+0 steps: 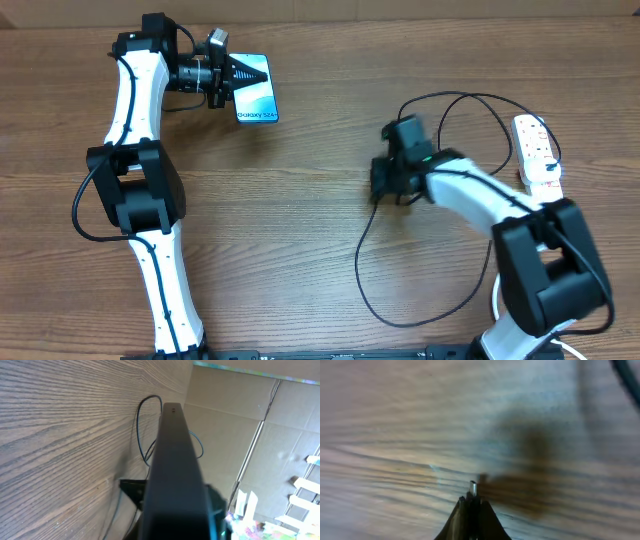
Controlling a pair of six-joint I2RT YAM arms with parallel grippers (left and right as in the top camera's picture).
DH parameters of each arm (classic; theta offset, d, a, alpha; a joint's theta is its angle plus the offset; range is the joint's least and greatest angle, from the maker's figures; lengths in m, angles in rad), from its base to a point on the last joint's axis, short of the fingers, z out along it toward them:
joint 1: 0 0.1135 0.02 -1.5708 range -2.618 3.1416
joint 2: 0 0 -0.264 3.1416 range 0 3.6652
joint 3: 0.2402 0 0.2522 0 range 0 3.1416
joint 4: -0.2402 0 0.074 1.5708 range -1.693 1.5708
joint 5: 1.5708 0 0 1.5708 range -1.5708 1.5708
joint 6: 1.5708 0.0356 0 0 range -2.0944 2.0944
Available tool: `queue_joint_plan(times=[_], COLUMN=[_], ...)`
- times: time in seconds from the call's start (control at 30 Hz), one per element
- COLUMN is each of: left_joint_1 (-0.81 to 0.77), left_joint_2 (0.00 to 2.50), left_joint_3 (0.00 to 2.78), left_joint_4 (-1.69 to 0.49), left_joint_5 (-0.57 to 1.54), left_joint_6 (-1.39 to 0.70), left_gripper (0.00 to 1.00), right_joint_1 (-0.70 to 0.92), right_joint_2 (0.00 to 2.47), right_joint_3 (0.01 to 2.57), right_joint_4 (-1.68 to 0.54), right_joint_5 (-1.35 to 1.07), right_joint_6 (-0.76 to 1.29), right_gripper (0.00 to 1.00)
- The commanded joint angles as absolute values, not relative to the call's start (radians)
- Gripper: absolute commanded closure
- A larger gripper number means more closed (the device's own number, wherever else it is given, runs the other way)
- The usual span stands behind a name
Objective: Plug charger to phone and switch on socket
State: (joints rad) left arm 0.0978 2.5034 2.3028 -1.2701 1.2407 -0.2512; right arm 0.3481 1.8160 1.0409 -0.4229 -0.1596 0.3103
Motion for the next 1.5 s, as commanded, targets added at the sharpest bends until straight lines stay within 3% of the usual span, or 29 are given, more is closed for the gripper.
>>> queue_joint_plan(times=[0.0,0.1,0.2,0.43,0.83,1.47], left_joint_1=[0.086,0.078,0.064,0.004,-0.067,-0.084], left_joint_2=[2.479,2.479,2.479,2.479,2.479,2.479], left_joint_3=[2.319,2.319,2.319,2.319,2.319,2.319], left_joint_4=[-1.270,-1.257,-1.243,-1.163,-0.989,-0.998], left_joint_5=[1.299,1.340,1.391,1.470,1.472,1.490], left_joint_6=[-0.224,-0.218,-0.208,-0.206,-0.397,-0.480], left_gripper=[0.96,0.96,0.96,0.96,0.96,0.96], right_joint_1=[0.264,0.212,0.200,0.235,0.249,0.269], right_joint_2=[1.734,1.734,1.734,1.734,1.735,1.735], right_joint_3=[1.099,1.099,1.099,1.099,1.099,1.099], right_joint_4=[-0.402,-0.393,-0.403,-0.400,-0.163,-0.114], right_joint_5=[-0.681,-1.025,-1.116,-1.121,-1.124,-1.093], right_joint_6=[0.201,0.115,0.077,0.095,0.503,0.638], right_gripper=[0.96,0.96,0.96,0.96,0.96,0.96])
